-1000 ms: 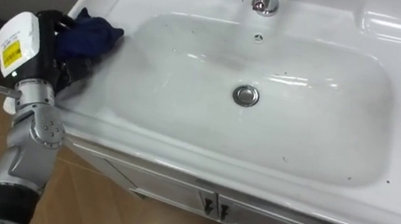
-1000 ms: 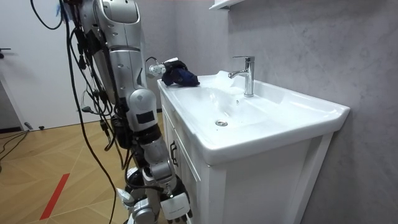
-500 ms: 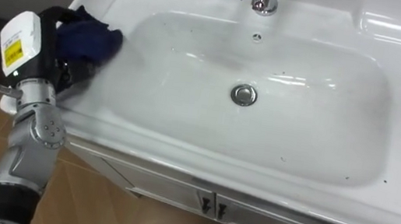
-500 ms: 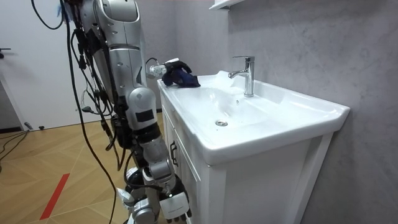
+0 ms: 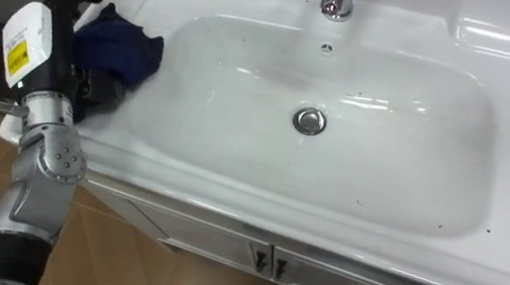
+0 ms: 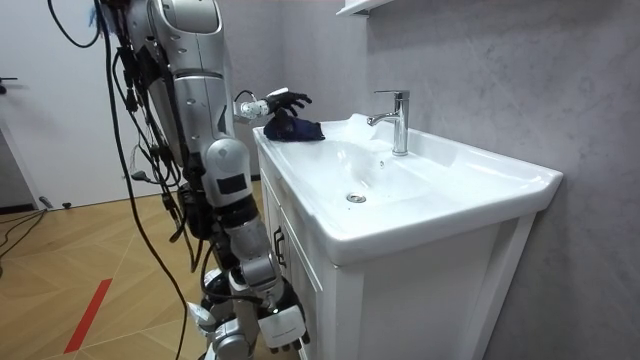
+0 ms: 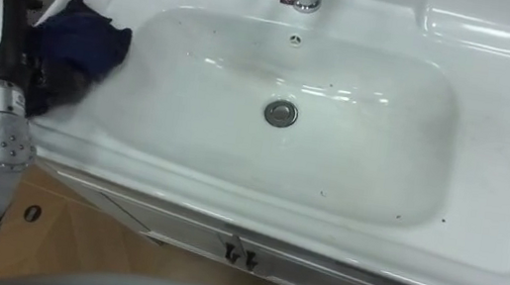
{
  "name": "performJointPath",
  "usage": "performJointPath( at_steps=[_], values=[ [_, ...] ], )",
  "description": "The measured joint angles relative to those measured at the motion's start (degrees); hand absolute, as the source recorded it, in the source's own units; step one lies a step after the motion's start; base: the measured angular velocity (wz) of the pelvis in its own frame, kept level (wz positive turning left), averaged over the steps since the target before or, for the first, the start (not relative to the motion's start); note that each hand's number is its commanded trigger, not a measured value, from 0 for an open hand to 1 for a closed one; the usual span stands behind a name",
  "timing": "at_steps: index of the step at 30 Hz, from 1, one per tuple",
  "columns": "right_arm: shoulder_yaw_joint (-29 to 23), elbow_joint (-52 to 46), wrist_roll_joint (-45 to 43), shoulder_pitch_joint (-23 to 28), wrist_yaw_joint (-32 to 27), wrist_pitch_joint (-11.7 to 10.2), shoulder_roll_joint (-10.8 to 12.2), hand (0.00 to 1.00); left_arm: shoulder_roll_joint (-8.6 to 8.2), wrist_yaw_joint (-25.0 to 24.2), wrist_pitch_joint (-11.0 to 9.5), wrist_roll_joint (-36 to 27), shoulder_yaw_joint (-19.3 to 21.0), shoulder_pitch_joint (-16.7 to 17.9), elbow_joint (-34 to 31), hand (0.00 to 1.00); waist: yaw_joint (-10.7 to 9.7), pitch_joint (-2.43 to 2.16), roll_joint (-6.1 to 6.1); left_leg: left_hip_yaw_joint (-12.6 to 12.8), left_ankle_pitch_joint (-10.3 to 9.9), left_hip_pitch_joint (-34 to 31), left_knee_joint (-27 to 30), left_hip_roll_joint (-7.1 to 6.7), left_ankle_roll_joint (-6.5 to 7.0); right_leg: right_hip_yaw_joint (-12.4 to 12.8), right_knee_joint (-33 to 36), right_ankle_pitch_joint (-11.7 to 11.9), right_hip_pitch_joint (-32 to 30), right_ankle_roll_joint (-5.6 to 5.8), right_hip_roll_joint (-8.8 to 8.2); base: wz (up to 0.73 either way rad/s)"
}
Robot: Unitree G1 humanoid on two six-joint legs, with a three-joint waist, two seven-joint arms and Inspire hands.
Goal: Wipe basin
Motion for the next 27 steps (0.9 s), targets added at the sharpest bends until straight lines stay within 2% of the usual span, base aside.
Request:
performJointPath(
  at_steps=[3, 7, 12, 15, 19, 23, 27],
  values=[
    [0.0, 0.0, 0.4, 0.1, 0.3, -0.4, 0.0, 0.0, 0.02, 0.0, -0.5, 0.0, 0.0, 0.0, -1.9, 0.0, 0.0, 0.03, 0.02, 0.0, 0.0, -0.1, 0.0, 0.0, 0.0, 0.1, -0.1, 0.0, 0.0, 0.0, 0.0, 0.0],
    [0.1, 0.0, 0.4, 0.2, 0.6, -1.6, 0.0, 0.0, 0.1, 0.5, -2.7, 0.1, 0.0, 0.0, -4.2, 0.0, 0.0, 0.05, 0.4, 0.1, 0.0, 0.0, 0.0, -0.02, 0.0, 0.1, -0.1, 0.0, 0.0, 0.0, -0.02, 0.0],
    [0.2, 0.0, 0.3, 0.3, 0.6, -2.7, -0.3, 0.0, 0.1, 1.2, -4.2, 0.1, -0.4, 0.0, -4.2, 0.0, -0.1, 0.41, 1.04, 0.1, 0.0, -0.1, 0.0, -0.03, 0.0, 0.1, -0.1, 0.0, 0.0, 0.0, -0.02, 0.0],
    [0.2, 0.0, 0.3, 0.3, 0.8, -2.8, -0.4, 0.0, 0.1, 1.5, -4.4, 0.1, -0.5, 0.0, -4.2, 0.0, 0.0, 0.39, 1.1, 0.1, 0.0, -0.2, 0.0, -0.03, 0.0, 0.1, -0.2, 0.0, 0.0, 0.0, -0.01, 0.0],
    [0.2, 0.0, 0.4, 0.3, 1.3, -3.2, -0.4, 0.0, 0.12, 1.9, -6.1, -0.8, -0.5, 0.0, -4.2, 0.0, -0.1, 0.57, 0.76, 0.0, 0.0, -0.1, -0.2, -0.07, 0.0, 0.1, -0.2, 0.0, 0.0, 0.0, -0.02, 0.0],
    [0.2, 0.0, 0.3, 0.4, 1.6, -3.3, -0.1, 0.0, 0.14, 2.2, -7.5, -8.0, -0.5, 0.0, -4.2, 0.0, -0.1, 0.52, 0.09, -0.1, 0.0, -0.1, -0.2, -0.09, 0.0, 0.0, -0.1, 0.0, 0.0, 0.0, -0.03, 0.0],
    [0.1, 0.0, 0.3, 0.5, 1.9, -3.1, 0.0, 0.0, 0.1, 1.7, -7.7, -19.6, -0.4, 0.0, -4.3, 0.0, -0.1, 0.25, -0.25, -0.1, 0.0, -0.1, -0.1, -0.09, 0.01, 0.2, -0.2, 0.0, -0.1, 0.01, -0.05, 0.0]
  ],
)
